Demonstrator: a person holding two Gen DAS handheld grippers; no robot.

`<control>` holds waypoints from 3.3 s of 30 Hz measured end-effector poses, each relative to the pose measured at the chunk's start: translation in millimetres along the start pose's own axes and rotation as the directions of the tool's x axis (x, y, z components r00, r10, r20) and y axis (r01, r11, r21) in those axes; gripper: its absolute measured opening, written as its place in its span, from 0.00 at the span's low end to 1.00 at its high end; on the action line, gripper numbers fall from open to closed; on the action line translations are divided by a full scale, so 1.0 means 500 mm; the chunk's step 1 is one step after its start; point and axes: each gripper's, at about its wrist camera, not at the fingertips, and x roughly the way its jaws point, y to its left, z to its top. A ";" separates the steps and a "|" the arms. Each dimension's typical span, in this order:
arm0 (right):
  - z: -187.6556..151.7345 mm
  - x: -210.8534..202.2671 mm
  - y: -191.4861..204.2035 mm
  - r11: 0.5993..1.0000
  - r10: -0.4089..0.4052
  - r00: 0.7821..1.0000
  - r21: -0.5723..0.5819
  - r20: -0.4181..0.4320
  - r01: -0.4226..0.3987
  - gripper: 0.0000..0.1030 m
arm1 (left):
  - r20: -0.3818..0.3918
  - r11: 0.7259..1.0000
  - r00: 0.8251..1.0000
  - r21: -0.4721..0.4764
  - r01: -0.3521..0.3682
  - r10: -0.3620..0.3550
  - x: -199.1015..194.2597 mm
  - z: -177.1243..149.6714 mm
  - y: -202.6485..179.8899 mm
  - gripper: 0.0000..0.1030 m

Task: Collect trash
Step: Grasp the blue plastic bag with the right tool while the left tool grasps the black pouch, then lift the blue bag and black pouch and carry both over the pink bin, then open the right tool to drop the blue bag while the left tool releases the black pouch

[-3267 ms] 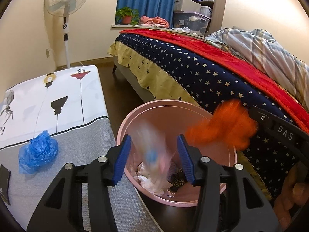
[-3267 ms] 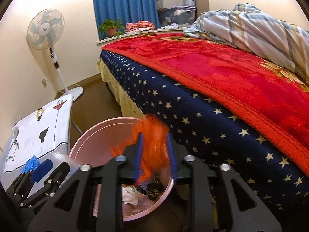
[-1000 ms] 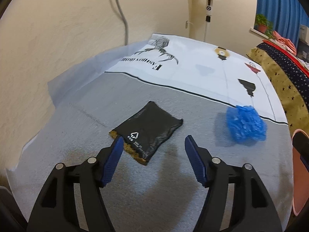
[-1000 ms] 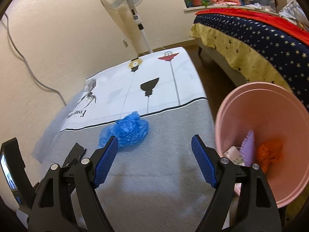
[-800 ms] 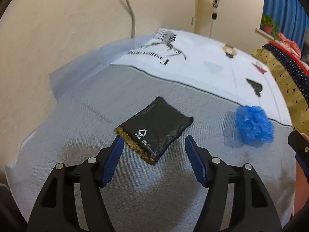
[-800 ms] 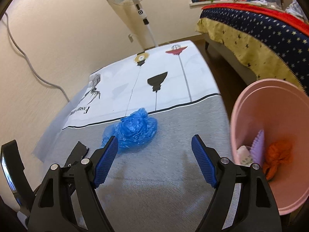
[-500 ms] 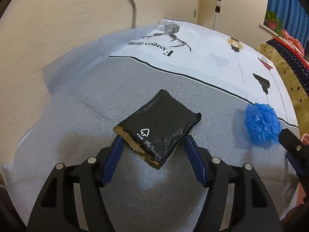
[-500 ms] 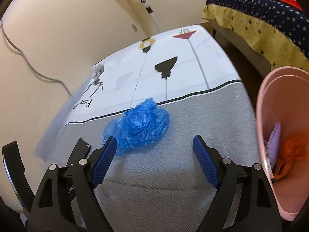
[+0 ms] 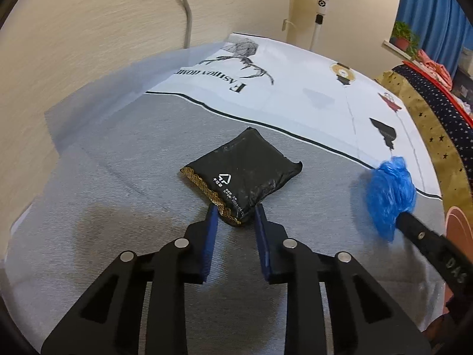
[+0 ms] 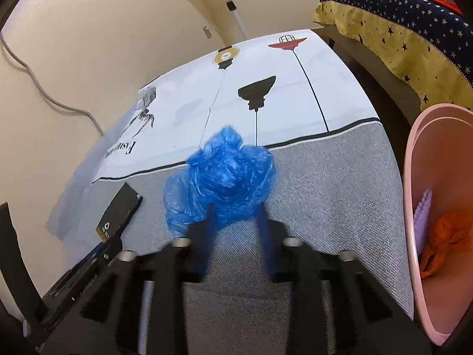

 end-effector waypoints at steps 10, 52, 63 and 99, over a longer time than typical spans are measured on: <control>0.010 -0.055 -0.021 0.999 -0.031 0.997 0.008 0.074 0.031 0.00 | 0.059 0.991 0.989 0.033 0.132 -0.134 -0.036 0.002 -0.038 0.15; -0.023 -0.063 -0.022 1.000 0.002 1.000 0.012 -0.003 -0.002 0.00 | 0.078 0.981 0.980 0.075 0.180 -0.185 -0.073 -0.011 -0.064 0.15; -0.006 -0.185 -0.030 0.998 -0.056 0.992 -0.025 0.117 0.059 0.00 | 0.112 0.970 0.966 0.091 0.224 -0.233 -0.115 -0.011 -0.078 0.15; -0.015 -0.444 -0.222 0.910 -0.410 0.883 0.162 0.227 0.381 0.00 | 0.030 0.761 0.842 0.446 0.471 -0.538 -0.245 -0.121 -0.352 0.15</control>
